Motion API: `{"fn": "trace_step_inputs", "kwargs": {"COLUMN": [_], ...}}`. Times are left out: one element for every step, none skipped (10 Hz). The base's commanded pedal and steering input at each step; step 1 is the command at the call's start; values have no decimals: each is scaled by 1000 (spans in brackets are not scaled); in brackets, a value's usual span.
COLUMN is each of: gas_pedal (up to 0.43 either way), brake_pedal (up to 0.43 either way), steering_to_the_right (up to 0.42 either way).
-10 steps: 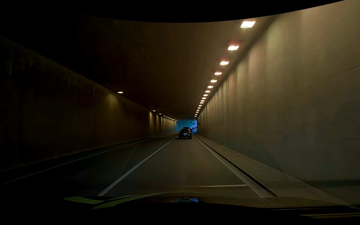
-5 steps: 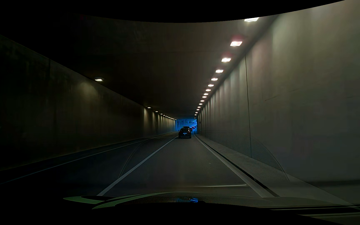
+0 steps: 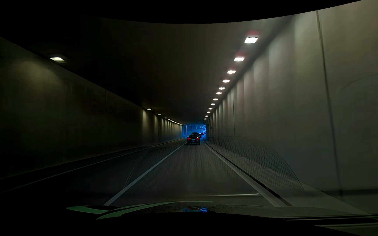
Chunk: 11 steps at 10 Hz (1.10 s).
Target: Follow the waypoints while adhering to traffic rules and regulations
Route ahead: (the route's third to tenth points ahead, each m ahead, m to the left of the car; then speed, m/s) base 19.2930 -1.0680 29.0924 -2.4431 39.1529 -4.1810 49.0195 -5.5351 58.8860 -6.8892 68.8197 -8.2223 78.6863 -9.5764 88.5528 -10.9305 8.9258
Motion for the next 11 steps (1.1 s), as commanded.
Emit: {"fn": "trace_step_inputs", "kwargs": {"gas_pedal": [0,0,0,0,0,0,0,0,0,0,0], "brake_pedal": [0,0,0,0,0,0,0,0,0,0,0], "steering_to_the_right": [7,6,5,5,5,5,5,5,5,5,4]}}
